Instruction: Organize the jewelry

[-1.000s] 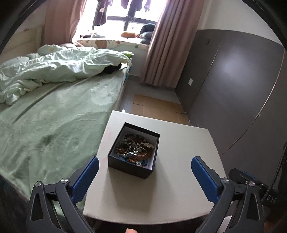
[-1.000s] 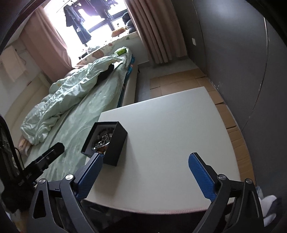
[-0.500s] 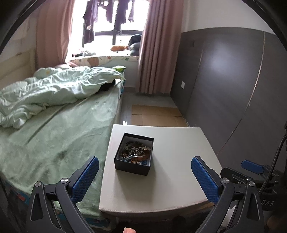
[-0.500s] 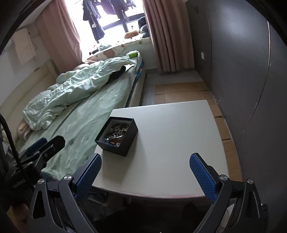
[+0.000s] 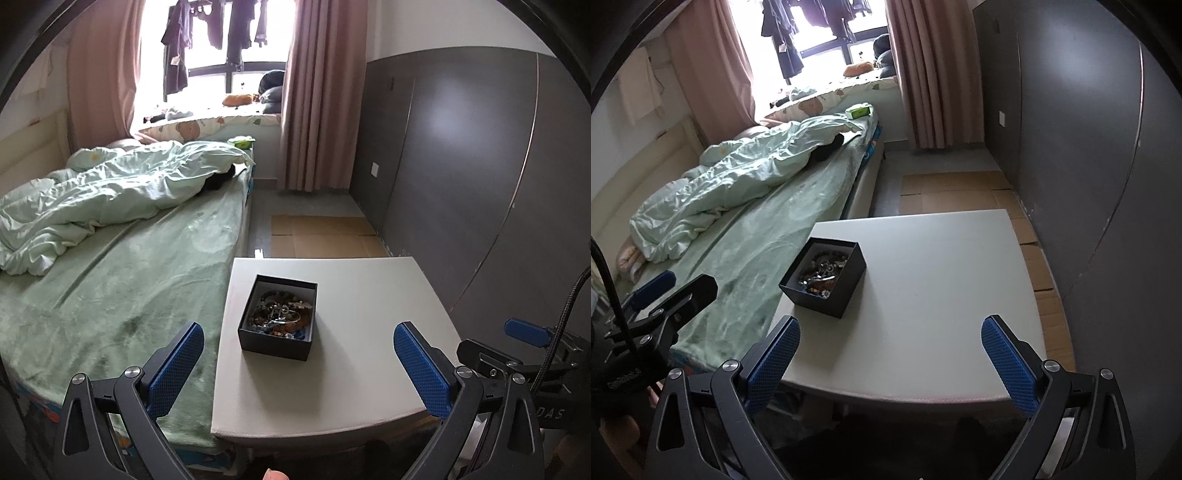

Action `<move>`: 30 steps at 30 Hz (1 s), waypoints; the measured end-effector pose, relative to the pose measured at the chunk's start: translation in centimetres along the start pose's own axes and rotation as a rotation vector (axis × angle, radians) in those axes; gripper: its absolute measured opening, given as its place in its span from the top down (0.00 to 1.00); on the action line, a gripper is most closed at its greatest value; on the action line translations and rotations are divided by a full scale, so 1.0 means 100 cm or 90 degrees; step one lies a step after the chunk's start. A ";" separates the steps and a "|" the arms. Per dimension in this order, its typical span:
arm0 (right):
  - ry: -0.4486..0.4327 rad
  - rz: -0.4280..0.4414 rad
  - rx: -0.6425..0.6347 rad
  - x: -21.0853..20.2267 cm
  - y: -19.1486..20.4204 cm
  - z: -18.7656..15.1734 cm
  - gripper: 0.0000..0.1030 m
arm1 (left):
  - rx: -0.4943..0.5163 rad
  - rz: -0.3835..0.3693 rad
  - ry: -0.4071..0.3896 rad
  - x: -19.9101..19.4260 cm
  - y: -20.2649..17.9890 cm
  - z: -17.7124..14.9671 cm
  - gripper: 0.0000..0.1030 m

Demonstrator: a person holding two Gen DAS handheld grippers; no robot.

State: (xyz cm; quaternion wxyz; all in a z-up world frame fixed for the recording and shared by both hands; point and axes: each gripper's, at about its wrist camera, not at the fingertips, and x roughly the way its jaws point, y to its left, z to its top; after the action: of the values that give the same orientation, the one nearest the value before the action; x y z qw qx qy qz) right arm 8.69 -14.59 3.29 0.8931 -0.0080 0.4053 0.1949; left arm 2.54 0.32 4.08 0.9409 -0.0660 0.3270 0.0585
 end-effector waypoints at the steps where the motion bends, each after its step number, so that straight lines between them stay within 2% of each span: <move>1: 0.001 -0.001 -0.001 -0.001 0.000 0.000 0.04 | 0.000 -0.001 0.000 0.001 0.000 0.000 0.00; 30: 0.007 -0.004 -0.006 -0.011 0.004 -0.003 0.04 | -0.004 -0.003 0.002 0.002 -0.003 -0.002 0.00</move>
State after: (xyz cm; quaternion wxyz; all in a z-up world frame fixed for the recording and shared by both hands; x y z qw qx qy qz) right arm 7.63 -14.65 3.94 0.8914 -0.0147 0.4094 0.1939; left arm 2.63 -0.03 3.87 0.9402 -0.0699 0.3283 0.0571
